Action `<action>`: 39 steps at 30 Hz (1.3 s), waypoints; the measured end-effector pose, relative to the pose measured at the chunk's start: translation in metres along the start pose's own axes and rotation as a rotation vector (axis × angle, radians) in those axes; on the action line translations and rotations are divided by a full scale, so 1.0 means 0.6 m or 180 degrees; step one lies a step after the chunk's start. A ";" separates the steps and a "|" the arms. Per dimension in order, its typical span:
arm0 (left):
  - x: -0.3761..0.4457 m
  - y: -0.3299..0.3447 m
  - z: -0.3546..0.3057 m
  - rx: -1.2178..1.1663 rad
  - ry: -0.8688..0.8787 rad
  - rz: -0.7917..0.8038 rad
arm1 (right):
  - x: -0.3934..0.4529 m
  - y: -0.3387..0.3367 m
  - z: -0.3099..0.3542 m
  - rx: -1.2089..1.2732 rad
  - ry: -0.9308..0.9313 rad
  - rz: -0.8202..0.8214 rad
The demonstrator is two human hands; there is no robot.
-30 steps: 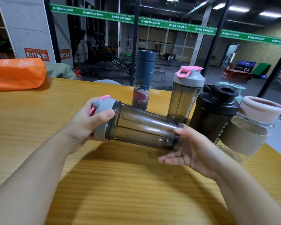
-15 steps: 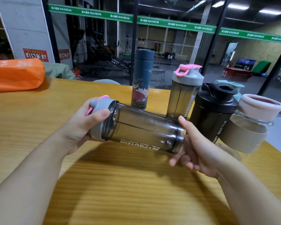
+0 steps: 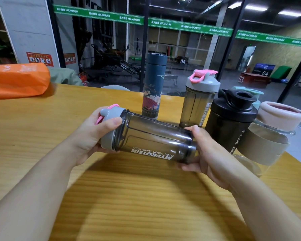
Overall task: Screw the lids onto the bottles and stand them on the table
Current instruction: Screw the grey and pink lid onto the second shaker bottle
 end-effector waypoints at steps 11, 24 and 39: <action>0.000 -0.004 0.000 -0.0077 -0.0052 -0.0117 | -0.003 -0.016 0.006 -0.0137 -0.0340 0.0157; -0.005 0.009 -0.012 0.0072 0.0236 -0.0013 | 0.006 -0.015 -0.001 -0.0544 0.0312 -0.0114; 0.009 0.007 0.006 -0.0254 -0.0618 -0.0369 | 0.003 -0.015 -0.011 -0.1162 -0.1085 0.0063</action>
Point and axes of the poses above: each hand's wrist, its own x-axis towards the middle knuckle, its own y-axis out of the palm, z = x × y, the point moved 1 cm from there along x, towards the middle knuckle, and after that the axes turned 6 degrees about x, right-handed, at the moved point
